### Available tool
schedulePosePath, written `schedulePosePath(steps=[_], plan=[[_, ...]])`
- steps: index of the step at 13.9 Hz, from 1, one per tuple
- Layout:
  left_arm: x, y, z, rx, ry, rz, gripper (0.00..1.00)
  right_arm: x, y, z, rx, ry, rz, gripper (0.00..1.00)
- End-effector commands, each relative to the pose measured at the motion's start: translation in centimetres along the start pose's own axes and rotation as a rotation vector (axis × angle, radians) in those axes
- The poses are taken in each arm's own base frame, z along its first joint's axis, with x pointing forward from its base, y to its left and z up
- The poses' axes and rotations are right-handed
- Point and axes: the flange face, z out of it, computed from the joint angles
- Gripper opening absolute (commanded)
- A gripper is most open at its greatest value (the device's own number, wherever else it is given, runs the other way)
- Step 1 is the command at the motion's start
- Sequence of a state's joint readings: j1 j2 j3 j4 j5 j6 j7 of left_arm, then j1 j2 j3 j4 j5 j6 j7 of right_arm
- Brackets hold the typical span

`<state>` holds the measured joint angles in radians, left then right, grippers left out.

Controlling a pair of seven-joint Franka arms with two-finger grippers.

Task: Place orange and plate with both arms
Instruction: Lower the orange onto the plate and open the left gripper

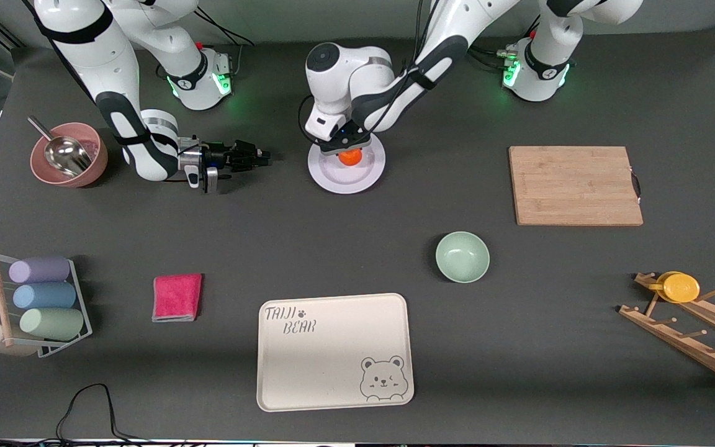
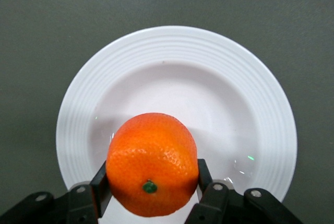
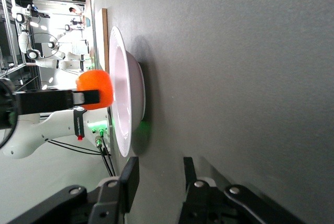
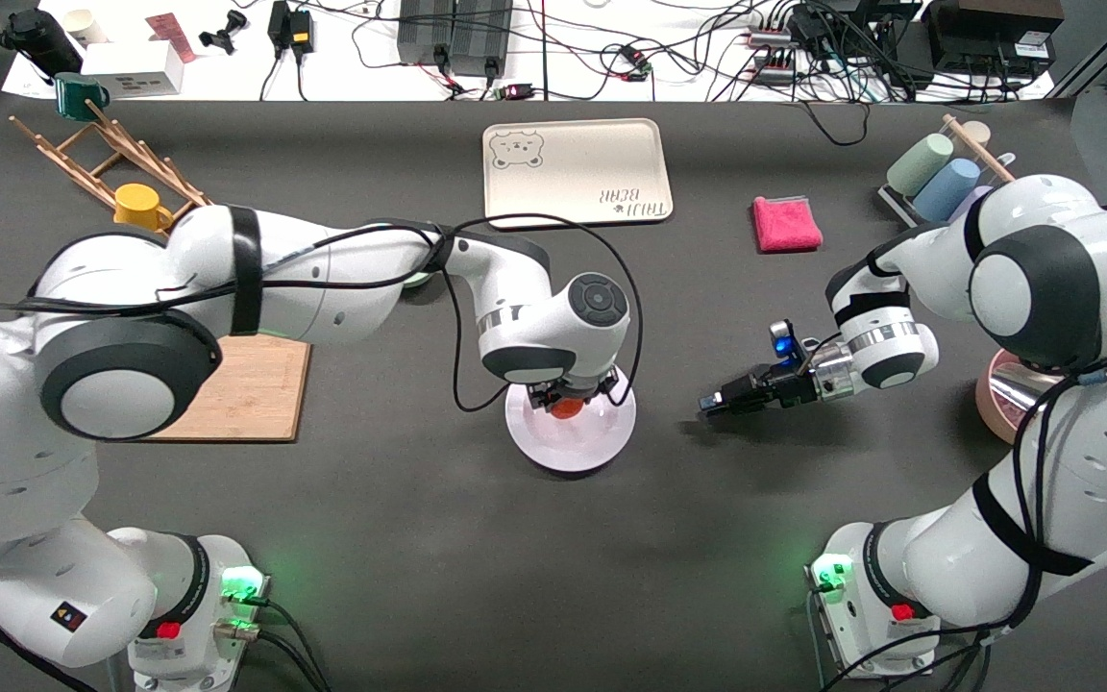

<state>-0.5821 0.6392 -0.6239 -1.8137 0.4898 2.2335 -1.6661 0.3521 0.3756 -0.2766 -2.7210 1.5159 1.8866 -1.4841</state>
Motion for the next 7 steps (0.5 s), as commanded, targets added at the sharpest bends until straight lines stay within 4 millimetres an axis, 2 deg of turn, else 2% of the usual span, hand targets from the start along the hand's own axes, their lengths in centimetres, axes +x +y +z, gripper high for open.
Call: schedulePosePath(steps=[1, 5, 6, 7], plan=[[0.0, 1.1, -0.5, -0.011, 0.020, -0.011, 0.00, 0.1, 0.4, 0.2, 0.007, 0.018, 0.036, 0.41], [-1.0, 1.8, 0.6, -0.047, -0.010, -0.024, 0.00, 0.0, 0.4, 0.2, 0.007, 0.018, 0.042, 0.41], [-0.4, 1.6, 0.9, -0.045, -0.007, -0.037, 0.00, 0.0, 0.4, 0.2, 0.007, 0.018, 0.045, 0.41], [-0.1, 1.5, 1.3, -0.041, -0.004, -0.043, 0.05, 0.0, 0.4, 0.2, 0.007, 0.018, 0.045, 0.41]])
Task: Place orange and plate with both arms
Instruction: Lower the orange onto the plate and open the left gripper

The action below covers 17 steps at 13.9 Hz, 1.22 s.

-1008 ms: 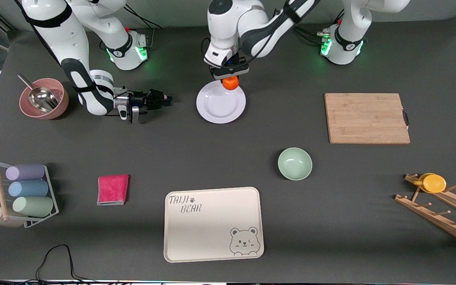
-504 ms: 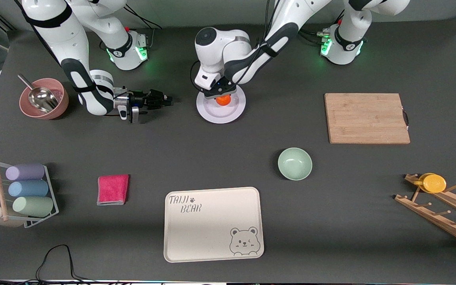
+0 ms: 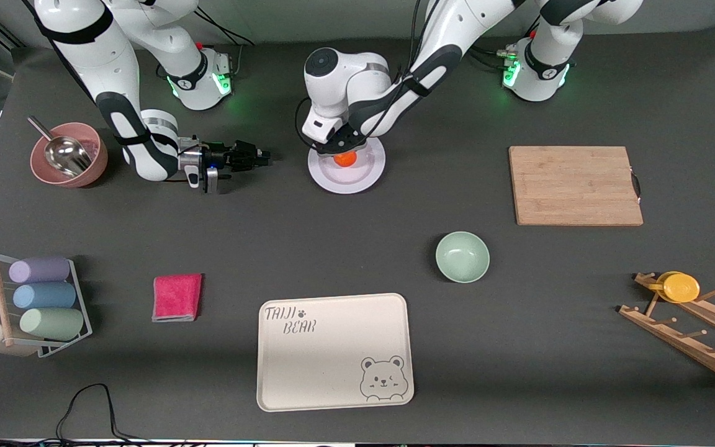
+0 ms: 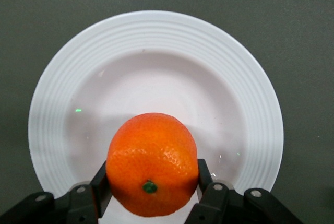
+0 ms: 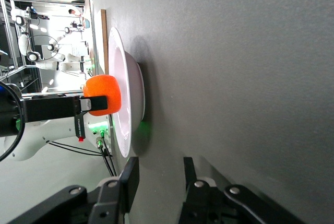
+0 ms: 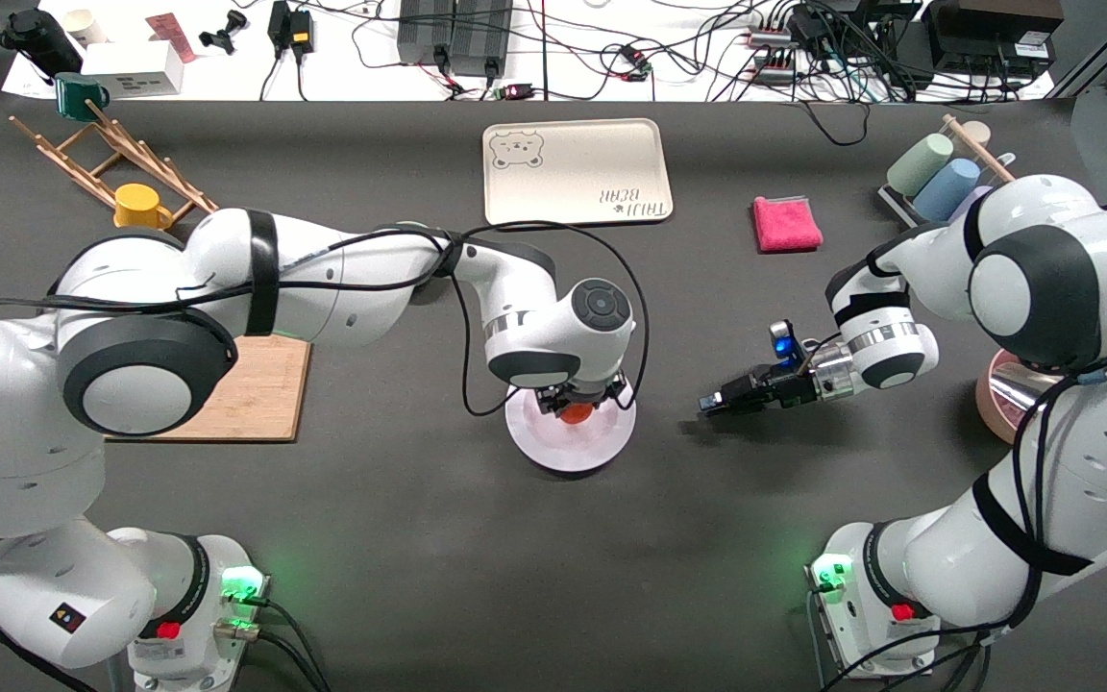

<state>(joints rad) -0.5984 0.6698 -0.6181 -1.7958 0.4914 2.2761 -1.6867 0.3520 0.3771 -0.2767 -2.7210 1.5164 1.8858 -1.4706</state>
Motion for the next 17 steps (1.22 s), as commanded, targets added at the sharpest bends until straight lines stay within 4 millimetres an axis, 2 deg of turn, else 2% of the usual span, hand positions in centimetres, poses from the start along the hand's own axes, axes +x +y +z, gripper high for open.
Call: schedulePosePath(steps=[1, 3, 4, 6, 7, 11, 12, 14, 17], plan=[[0.2, 0.6, 1.0, -0.006, 0.014, -0.022, 0.23, 0.1, 0.4, 0.2, 0.007, 0.018, 0.029, 0.41], [0.2, 0.7, 1.1, -0.013, 0.014, -0.018, 0.50, 0.1, 0.4, 0.2, 0.007, 0.018, 0.029, 0.41], [0.2, 0.7, 1.0, -0.013, 0.016, -0.019, 0.96, 0.1, 0.4, 0.2, 0.007, 0.018, 0.029, 0.41], [0.4, 0.5, 0.9, 0.002, 0.023, -0.014, 1.00, 0.1, 0.4, 0.2, 0.006, 0.018, 0.023, 0.41], [0.6, 0.5, 0.1, -0.005, 0.033, -0.008, 1.00, 0.1, 0.4, 0.2, 0.006, 0.018, 0.024, 0.41], [3.1, 0.1, -3.4, -0.034, 0.073, 0.002, 1.00, 0.1, 0.3, 0.3, 0.007, 0.016, 0.028, 0.41], [4.7, -0.4, -4.3, -0.026, 0.074, 0.005, 1.00, 0.0, 0.4, 0.3, 0.007, 0.014, 0.029, 0.41], [7.0, -1.5, -7.6, -0.014, 0.064, 0.073, 1.00, 0.3, 0.1, 0.9, 0.009, 0.033, 0.030, 0.41], [12.7, -4.9, -14.4, -0.031, 0.028, 0.124, 1.00, 0.6, -0.9, 2.9, 0.019, 0.052, 0.029, 0.41]])
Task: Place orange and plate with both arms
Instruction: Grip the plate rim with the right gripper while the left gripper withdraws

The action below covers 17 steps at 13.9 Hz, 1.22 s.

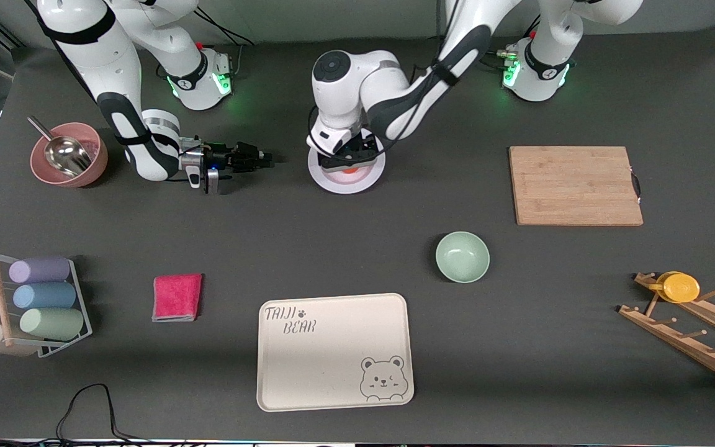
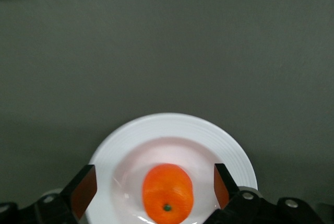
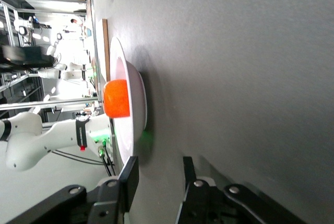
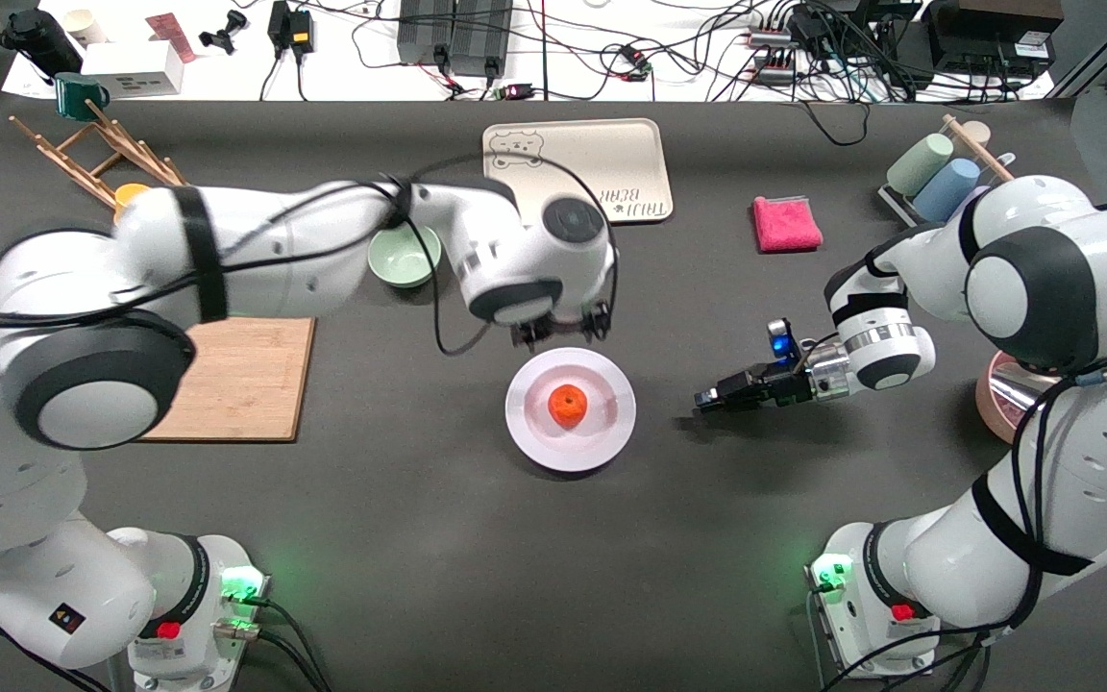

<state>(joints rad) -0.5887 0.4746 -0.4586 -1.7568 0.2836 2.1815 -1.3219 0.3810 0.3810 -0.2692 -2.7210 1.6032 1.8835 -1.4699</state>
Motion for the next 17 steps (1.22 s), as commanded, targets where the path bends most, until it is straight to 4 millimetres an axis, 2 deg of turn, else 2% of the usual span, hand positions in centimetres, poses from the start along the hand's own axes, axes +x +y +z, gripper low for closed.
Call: schedulePosePath(steps=[1, 4, 6, 9, 10, 11, 13, 14, 17], plan=[[4.9, -4.7, -7.0, -0.010, -0.030, 0.074, 1.00, 0.3, -0.8, 2.7, 0.013, 0.008, 0.009, 0.41], [11.2, -11.3, -12.6, -0.045, -0.067, 0.112, 1.00, 0.7, -1.8, 4.8, 0.021, 0.031, 0.004, 0.41], [14.6, -16.8, -16.1, -0.040, -0.081, 0.157, 1.00, 1.0, -2.1, 6.4, 0.022, 0.034, -0.002, 0.41], [18.1, -25.1, -20.3, -0.009, -0.093, 0.192, 1.00, 0.8, -2.9, 8.9, 0.038, 0.053, 0.004, 0.41], [19.5, -28.6, -21.6, -0.005, -0.084, 0.190, 1.00, 0.9, -3.0, 9.3, 0.039, 0.066, 0.008, 0.41], [20.5, -32.4, -22.6, 0.012, -0.085, 0.240, 1.00, 0.8, -3.3, 10.1, 0.043, 0.063, 0.006, 0.41], [22.4, -41.6, -23.9, 0.054, -0.096, 0.312, 1.00, 0.6, -3.5, 11.1, 0.051, 0.071, 0.013, 0.41], [23.0, -44.9, -25.0, 0.048, -0.076, 0.293, 1.00, 0.6, -3.6, 11.4, 0.055, 0.072, 0.014, 0.41], [23.3, -52.3, -28.4, 0.034, 0.002, 0.175, 1.00, 0.7, -3.8, 11.7, 0.059, 0.068, 0.009, 0.41]])
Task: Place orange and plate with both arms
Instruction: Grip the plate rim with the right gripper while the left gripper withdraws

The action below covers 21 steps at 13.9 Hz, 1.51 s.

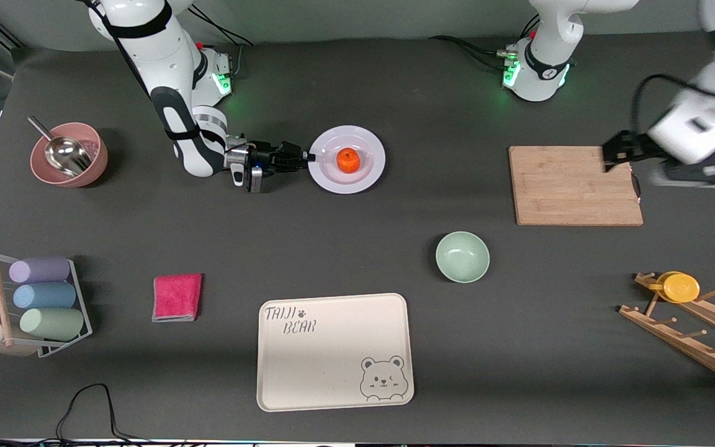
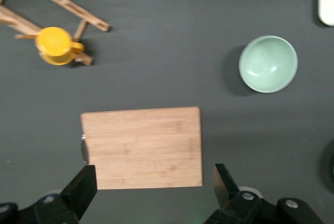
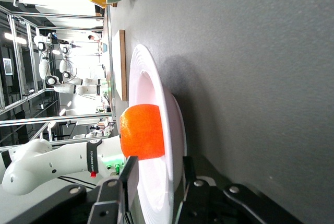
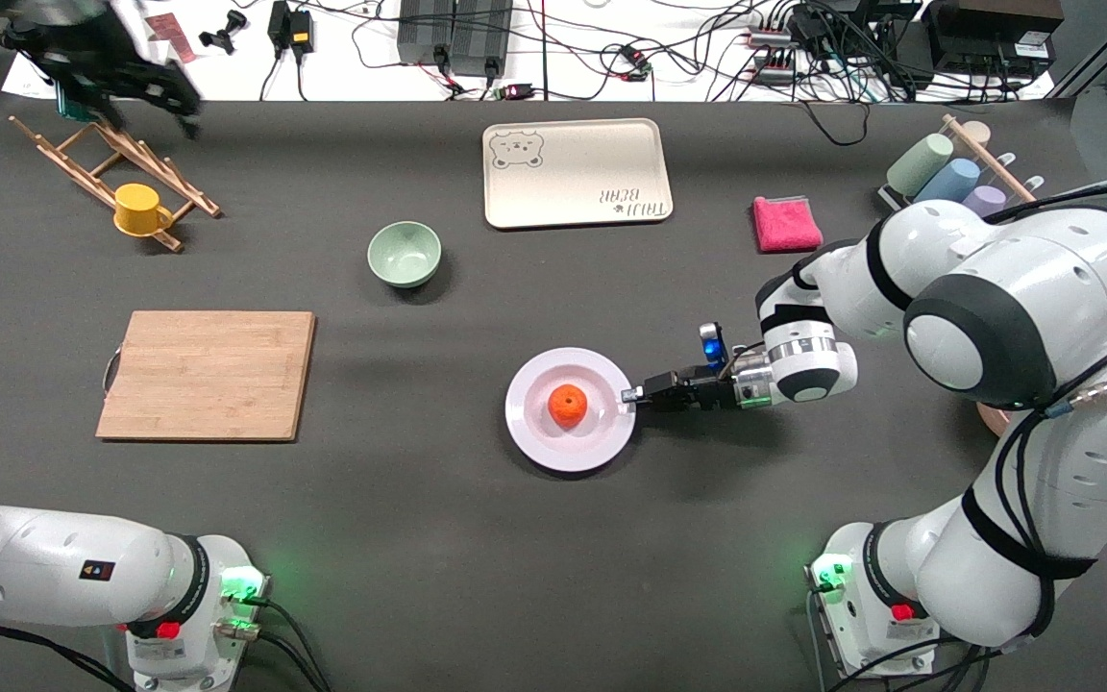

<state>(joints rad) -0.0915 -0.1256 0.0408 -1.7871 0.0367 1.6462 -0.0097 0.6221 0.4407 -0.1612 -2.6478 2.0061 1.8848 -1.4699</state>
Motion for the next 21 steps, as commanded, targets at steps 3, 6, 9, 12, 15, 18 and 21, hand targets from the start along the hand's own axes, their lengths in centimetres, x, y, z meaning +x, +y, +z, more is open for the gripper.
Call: schedulePosePath(steps=[3, 6, 9, 12, 15, 18, 21], plan=[[-2.2, -4.0, -2.4, 0.006, 0.057, -0.034, 1.00, 0.2, -0.1, 1.1, 0.002, 0.007, 0.003, 0.22], [-1.8, -3.5, -2.6, 0.003, 0.085, -0.026, 1.00, 0.3, -0.1, 1.1, 0.002, 0.014, -0.003, 0.00], [-2.1, -3.0, -2.7, 0.011, 0.068, -0.021, 1.00, 0.8, -1.1, 1.0, 0.024, 0.023, -0.005, 0.00], [-2.4, -3.8, -1.7, 0.007, -0.001, -0.093, 1.00, 2.8, -4.9, -0.2, 0.082, 0.060, 0.013, 0.00], [-2.9, -3.2, -1.7, 0.003, -0.030, -0.169, 1.00, 5.3, -10.4, -3.0, 0.136, 0.018, 0.027, 0.00], [-2.9, -3.5, -3.0, -0.003, 0.011, -0.196, 1.00, 6.5, -14.1, -5.0, 0.154, -0.011, 0.050, 0.00], [-3.0, -3.2, -4.1, -0.004, 0.039, -0.189, 1.00, 9.4, -13.9, -6.2, 0.129, -0.004, 0.039, 0.00]])
